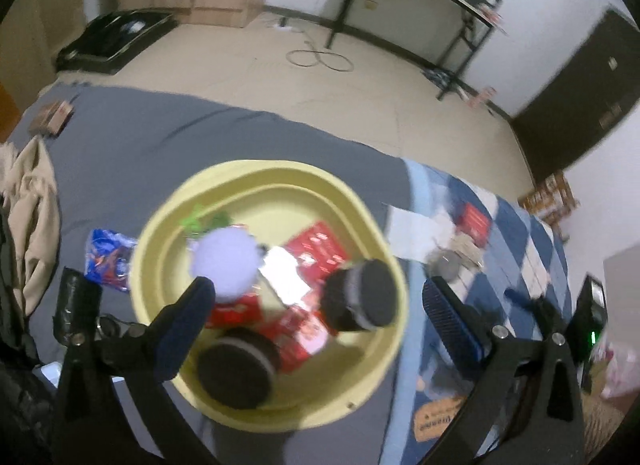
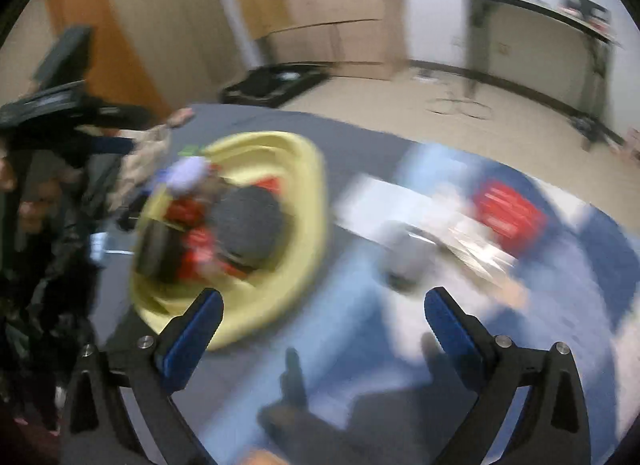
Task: Organize rigid objects
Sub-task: 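Drop the plush ball and sponge puck into the yellow tray, then grasp the red-and-silver pack with the right gripper while the left grasps the grey case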
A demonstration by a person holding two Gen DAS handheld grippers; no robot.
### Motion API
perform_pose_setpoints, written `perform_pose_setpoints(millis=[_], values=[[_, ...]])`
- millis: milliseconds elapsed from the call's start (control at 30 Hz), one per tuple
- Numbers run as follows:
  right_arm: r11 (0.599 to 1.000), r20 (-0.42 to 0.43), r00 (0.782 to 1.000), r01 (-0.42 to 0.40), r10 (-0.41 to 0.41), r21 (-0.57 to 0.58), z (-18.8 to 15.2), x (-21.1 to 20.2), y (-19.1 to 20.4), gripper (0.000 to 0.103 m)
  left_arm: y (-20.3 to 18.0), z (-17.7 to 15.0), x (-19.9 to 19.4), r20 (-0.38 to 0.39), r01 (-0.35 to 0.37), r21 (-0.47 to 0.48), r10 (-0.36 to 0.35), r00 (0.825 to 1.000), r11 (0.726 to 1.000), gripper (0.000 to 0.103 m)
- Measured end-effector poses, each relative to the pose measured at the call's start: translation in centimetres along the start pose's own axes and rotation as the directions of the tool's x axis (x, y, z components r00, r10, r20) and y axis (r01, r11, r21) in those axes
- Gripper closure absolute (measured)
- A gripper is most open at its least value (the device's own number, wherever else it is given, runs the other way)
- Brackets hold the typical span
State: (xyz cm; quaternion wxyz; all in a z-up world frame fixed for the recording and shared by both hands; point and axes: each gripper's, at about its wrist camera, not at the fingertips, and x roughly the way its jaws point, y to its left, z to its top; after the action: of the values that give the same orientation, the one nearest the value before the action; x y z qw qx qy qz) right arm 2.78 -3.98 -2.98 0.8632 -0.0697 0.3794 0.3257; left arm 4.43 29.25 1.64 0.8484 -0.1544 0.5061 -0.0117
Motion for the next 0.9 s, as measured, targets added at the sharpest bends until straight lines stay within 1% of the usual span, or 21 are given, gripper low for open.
perform_pose_setpoints(millis=[67, 100, 133, 233, 300, 400, 433, 500, 567, 600, 633, 700, 733, 767, 833, 900], values=[[0.996, -0.013, 0.997, 0.075, -0.075, 0.042, -1.4, -1.3, -3.3, 0.000, -2.1, -0.3, 0.1, 0.003, 0.015, 0.043, -0.016, 1.000, 0.999, 0.000], [0.993, -0.030, 0.995, 0.102, -0.100, 0.061, -1.7, -1.7, -4.4, 0.000, -2.9, -0.5, 0.4, -0.003, 0.023, 0.057, -0.023, 1.000, 0.998, 0.000], [0.989, -0.044, 0.992, 0.124, -0.121, 0.081, -2.0, -2.2, -5.5, 0.000, -3.7, -0.7, 0.6, -0.012, 0.030, 0.067, -0.029, 1.000, 0.997, 0.000], [0.977, -0.032, 0.987, 0.163, -0.160, 0.139, -2.4, -4.3, -7.9, 0.000, -6.5, -1.5, 2.2, -0.052, 0.042, 0.117, -0.036, 0.998, 0.992, 0.000], [0.972, -0.033, 0.987, 0.161, -0.158, 0.169, -2.4, -5.0, -8.5, 0.000, -8.5, -2.2, 3.6, -0.080, 0.037, 0.161, -0.024, 0.996, 0.986, 0.000], [0.953, -0.074, 0.984, 0.176, -0.163, 0.247, -1.4, -5.3, -9.7, 0.000, -11.5, -3.4, 5.8, -0.105, 0.012, 0.247, 0.014, 0.994, 0.969, 0.000], [0.942, -0.096, 0.982, 0.182, -0.161, 0.281, -0.9, -4.9, -10.2, 0.000, -12.4, -3.8, 6.5, -0.098, 0.009, 0.276, 0.019, 0.995, 0.961, 0.000], [0.927, -0.114, 0.982, 0.180, -0.150, 0.328, 0.8, -5.2, -11.1, 0.000, -13.9, -4.1, 7.8, -0.084, 0.006, 0.324, 0.023, 0.996, 0.946, 0.000], [0.917, -0.135, 0.982, 0.175, -0.135, 0.358, 2.4, -3.9, -11.7, 0.001, -15.2, -4.2, 9.6, -0.085, 0.013, 0.372, 0.020, 0.996, 0.928, 0.001], [0.912, -0.151, 0.981, 0.172, -0.124, 0.373, 3.4, -3.1, -11.8, 0.001, -15.5, -4.1, 10.2, -0.083, 0.015, 0.385, 0.019, 0.996, 0.923, 0.001], [0.908, -0.159, 0.981, 0.167, -0.113, 0.383, 4.1, -2.7, -12.0, 0.002, -15.9, -3.9, 11.0, -0.081, 0.012, 0.400, 0.022, 0.996, 0.916, 0.004], [0.899, -0.170, 0.981, 0.154, -0.090, 0.410, 5.7, -1.4, -12.1, 0.002, -16.5, -3.2, 12.7, -0.095, 0.011, 0.432, 0.033, 0.995, 0.902, 0.006], [0.897, -0.179, 0.981, 0.148, -0.079, 0.417, 6.3, -0.8, -12.0, 0.002, -16.6, -2.9, 13.6, -0.110, 0.009, 0.438, 0.044, 0.993, 0.899, 0.007], [0.895, -0.189, 0.979, 0.146, -0.070, 0.422, 7.0, 0.0, -12.0, 0.002, -16.7, -2.6, 14.5, -0.133, 0.009, 0.436, 0.055, 0.990, 0.900, 0.011], [0.895, -0.232, 0.970, 0.168, -0.075, 0.412, 8.1, 1.8, -12.0, 0.003, -16.7, -2.1, 16.1, -0.182, 0.034, 0.424, 0.049, 0.982, 0.905, 0.013], [0.899, -0.265, 0.961, 0.181, -0.077, 0.398, 8.6, 3.4, -12.1, 0.007, -16.9, -2.0, 17.6, -0.205, 0.028, 0.439, 0.069, 0.976, 0.898, 0.013]])
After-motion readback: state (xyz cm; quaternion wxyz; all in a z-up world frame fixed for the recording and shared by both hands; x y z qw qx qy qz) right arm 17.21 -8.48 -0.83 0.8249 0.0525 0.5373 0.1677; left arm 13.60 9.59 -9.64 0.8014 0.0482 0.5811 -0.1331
